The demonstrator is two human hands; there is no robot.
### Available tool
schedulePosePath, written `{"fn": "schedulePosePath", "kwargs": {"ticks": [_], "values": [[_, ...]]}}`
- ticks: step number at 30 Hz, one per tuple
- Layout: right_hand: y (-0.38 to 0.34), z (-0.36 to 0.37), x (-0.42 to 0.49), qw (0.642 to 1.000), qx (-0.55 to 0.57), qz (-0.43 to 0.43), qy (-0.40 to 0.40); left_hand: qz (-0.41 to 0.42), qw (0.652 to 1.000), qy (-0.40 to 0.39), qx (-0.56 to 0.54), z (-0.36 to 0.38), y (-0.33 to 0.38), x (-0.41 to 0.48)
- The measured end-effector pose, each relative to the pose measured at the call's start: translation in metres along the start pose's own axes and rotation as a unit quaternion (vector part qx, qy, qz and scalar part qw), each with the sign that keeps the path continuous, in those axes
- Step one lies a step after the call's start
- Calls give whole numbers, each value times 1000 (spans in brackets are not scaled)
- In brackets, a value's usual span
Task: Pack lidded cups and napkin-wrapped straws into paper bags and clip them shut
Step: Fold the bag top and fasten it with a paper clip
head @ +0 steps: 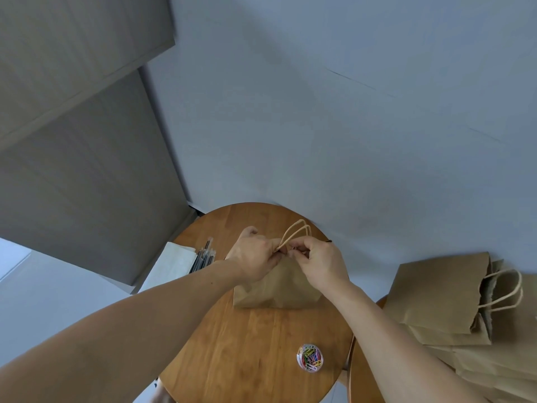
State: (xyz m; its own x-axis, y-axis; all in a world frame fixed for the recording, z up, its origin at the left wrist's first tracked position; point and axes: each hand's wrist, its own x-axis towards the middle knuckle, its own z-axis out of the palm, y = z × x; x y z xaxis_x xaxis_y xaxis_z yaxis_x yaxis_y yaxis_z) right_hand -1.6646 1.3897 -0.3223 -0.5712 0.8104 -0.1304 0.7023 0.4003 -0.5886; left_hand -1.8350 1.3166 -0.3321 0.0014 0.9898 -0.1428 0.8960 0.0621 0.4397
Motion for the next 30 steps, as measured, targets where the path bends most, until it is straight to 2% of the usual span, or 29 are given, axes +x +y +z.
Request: {"fn": "schedulePosePath", "kwargs": {"ticks": [5,11,15,24,30], "values": [[1,1,-3,997,-53,-56,27,6,1000,5,-3,2,0,-2],[1,3,0,987,-119,-102,18,-1,1000,11,-10,4,-2,0],[3,6,0,984,-158,-87,-10,-2,1000,29,-6,8,-1,-2],[1,8,3,984,-166,-31,-53,-17,999,36,20,14,4,-9],[-1,9,2,971,-216,-73,-67,-15,998,44,34,18,5,-13]]}}
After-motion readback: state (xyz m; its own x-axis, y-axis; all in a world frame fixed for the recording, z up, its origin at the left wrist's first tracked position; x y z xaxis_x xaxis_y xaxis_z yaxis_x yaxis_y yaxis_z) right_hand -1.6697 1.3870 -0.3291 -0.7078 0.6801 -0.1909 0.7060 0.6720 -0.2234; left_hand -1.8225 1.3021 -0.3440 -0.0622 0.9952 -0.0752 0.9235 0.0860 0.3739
